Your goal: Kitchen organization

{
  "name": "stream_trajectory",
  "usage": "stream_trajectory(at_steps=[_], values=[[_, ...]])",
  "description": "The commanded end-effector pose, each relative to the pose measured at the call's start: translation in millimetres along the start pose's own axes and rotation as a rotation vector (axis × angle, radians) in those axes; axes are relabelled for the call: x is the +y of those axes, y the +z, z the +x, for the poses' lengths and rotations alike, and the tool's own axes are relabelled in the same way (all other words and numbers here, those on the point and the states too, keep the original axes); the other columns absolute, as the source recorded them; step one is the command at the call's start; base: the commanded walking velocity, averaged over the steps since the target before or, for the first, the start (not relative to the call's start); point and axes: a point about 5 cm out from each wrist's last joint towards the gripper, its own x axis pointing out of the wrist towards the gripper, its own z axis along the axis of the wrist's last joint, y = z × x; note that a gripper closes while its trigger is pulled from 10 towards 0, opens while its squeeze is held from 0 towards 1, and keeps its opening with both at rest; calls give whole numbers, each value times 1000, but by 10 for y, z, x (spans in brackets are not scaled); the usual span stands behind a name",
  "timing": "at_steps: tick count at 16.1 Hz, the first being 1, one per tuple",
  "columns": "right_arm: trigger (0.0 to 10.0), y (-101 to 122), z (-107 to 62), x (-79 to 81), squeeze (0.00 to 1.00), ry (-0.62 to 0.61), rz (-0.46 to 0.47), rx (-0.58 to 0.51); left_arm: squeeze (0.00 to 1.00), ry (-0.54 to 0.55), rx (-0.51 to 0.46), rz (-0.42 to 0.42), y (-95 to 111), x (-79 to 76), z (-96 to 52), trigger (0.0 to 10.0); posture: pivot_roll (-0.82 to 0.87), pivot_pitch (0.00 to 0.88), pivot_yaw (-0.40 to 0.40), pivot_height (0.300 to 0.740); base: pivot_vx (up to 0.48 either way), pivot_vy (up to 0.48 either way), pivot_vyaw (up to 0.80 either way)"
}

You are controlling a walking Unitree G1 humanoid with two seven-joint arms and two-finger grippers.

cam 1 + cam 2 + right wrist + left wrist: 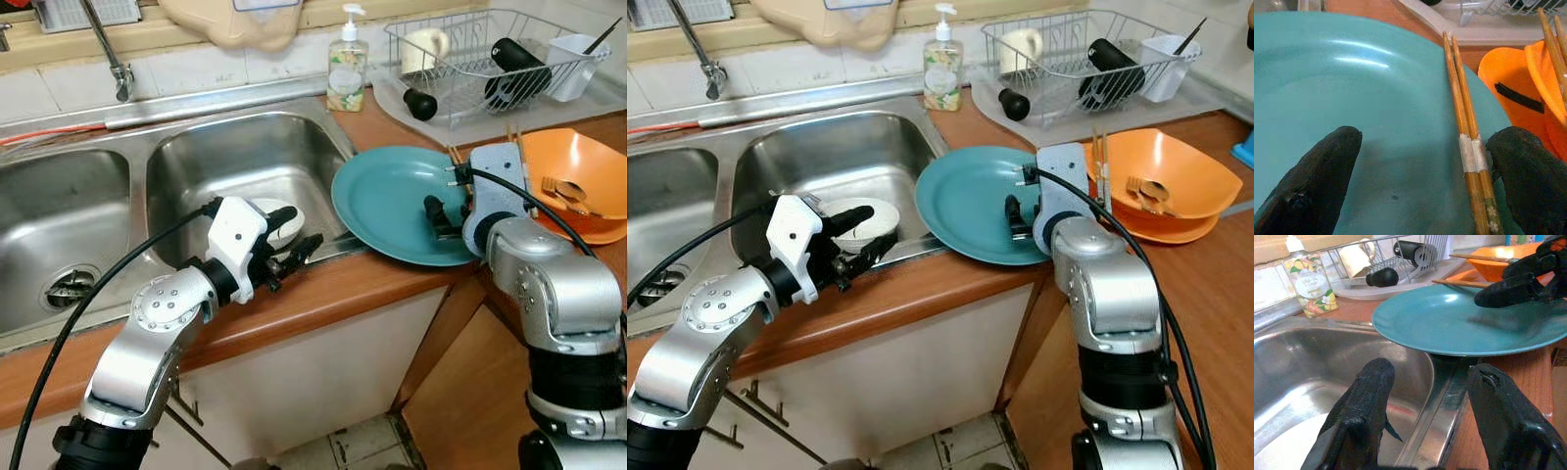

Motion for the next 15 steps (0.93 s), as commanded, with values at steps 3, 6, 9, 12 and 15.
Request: stream_trajectory(at_steps=[3, 6, 9, 12, 15], values=[[10000, 42, 51, -32, 0, -32, 12, 17, 0, -22, -2, 24, 47, -14, -11, 10000, -18, 0, 50, 740, 0, 0, 0], [10000, -8, 77, -6, 0, -13, 16, 68, 0, -32, 2, 28, 46, -23, -12, 10000, -18, 0, 50, 740, 0, 0, 0], [10000, -19, 80, 32, 0, 27, 65, 90, 0, -36, 3, 30, 46, -27, -11, 10000, -18, 0, 50, 740, 0, 0, 0], [10000, -13, 75, 42, 0, 45, 79, 98, 0, -40, 2, 32, 35, -41, -5, 10000, -21, 0, 48, 740, 0, 0, 0], [8784, -11, 69, 84, 0, 82, 96, 108, 0, -45, 3, 32, 31, -57, -4, 10000, -20, 0, 48, 740, 0, 0, 0]])
